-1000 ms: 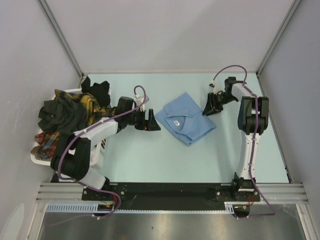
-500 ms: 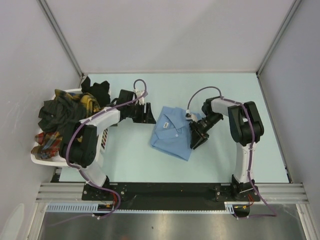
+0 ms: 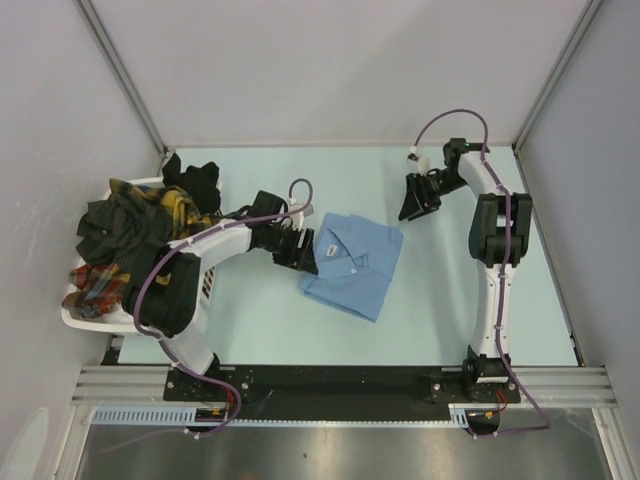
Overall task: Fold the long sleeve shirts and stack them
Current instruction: Fold the shirt
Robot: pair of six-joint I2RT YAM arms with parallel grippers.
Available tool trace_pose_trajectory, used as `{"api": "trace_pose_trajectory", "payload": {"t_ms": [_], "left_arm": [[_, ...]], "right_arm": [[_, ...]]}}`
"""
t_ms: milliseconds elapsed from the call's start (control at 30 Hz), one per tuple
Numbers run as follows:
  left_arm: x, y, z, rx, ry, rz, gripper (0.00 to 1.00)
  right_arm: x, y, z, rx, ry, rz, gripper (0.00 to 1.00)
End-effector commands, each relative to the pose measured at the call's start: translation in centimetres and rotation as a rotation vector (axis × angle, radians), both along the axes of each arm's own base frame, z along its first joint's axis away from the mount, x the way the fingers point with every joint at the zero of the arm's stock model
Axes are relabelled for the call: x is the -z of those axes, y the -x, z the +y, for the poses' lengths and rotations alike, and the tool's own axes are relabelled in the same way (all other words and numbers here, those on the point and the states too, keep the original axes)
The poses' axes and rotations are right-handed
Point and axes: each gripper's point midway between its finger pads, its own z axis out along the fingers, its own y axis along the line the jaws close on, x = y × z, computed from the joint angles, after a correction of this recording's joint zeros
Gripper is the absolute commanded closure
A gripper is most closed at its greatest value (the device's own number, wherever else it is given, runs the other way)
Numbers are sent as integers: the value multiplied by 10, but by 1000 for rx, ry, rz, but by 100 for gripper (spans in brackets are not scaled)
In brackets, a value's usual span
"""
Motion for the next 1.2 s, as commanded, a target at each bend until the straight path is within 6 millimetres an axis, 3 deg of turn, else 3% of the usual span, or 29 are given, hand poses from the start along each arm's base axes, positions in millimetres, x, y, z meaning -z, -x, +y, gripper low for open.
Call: {"api": "trace_pose_trajectory", "payload": {"t_ms": [0, 67, 100, 167, 300, 333, 400, 433, 500, 533, 567, 633, 667, 700, 733, 867, 1000, 1033, 1100, 1167], "left_arm": [[23, 6, 12, 54, -91, 48, 40], [27, 7, 14, 81, -109, 60, 46], [29, 6, 13, 84, -110, 68, 56], [33, 3, 13, 117, -118, 63, 64], [35, -16, 10, 160, -138, 16, 88], [35, -22, 11, 169, -153, 1, 90], [33, -45, 10, 197, -186, -67, 93], [32, -52, 10, 209, -200, -85, 93], [27, -81, 3, 246, -218, -162, 93], [28, -90, 3, 267, -227, -186, 92], [15, -108, -6, 273, -213, -240, 91], [27, -115, -14, 316, -191, -219, 83], [15, -130, -23, 322, -170, -257, 80], [28, -132, -26, 334, -167, -228, 72], [27, -131, -27, 346, -160, -212, 70], [-3, -143, -28, 311, -81, -229, 56], [-43, -153, 2, 190, 7, -239, 44], [-60, -150, 4, 179, 25, -260, 42], [-60, -134, 10, 191, 19, -258, 38], [-61, -116, 14, 193, 27, -247, 36]], "right_arm": [[28, -12, 19, -49, 58, -4, 41], [34, -3, 24, -79, 53, 7, 41], [39, 6, 26, -89, 44, 35, 41], [43, 19, 29, -113, 41, 55, 48], [44, 58, 29, -139, 9, 147, 66], [40, 81, 28, -144, -1, 200, 68], [37, 107, 29, -155, -26, 241, 69], [39, 131, 28, -159, -33, 303, 69], [26, 156, 33, -183, -56, 322, 69], [27, 182, 35, -191, -64, 400, 68], [19, 190, 39, -197, -86, 405, 67], [14, 210, 48, -221, -108, 459, 58], [12, 217, 53, -219, -131, 488, 53], [10, 218, 56, -213, -143, 500, 47], [8, 218, 57, -199, -151, 514, 44], [-3, 187, 42, -135, -153, 456, 37], [-14, 156, 18, -86, -119, 351, 37], [-15, 148, 14, -77, -109, 320, 38], [-15, 120, 7, -41, -68, 229, 38], [-8, 104, 4, -31, -20, 184, 38]]}}
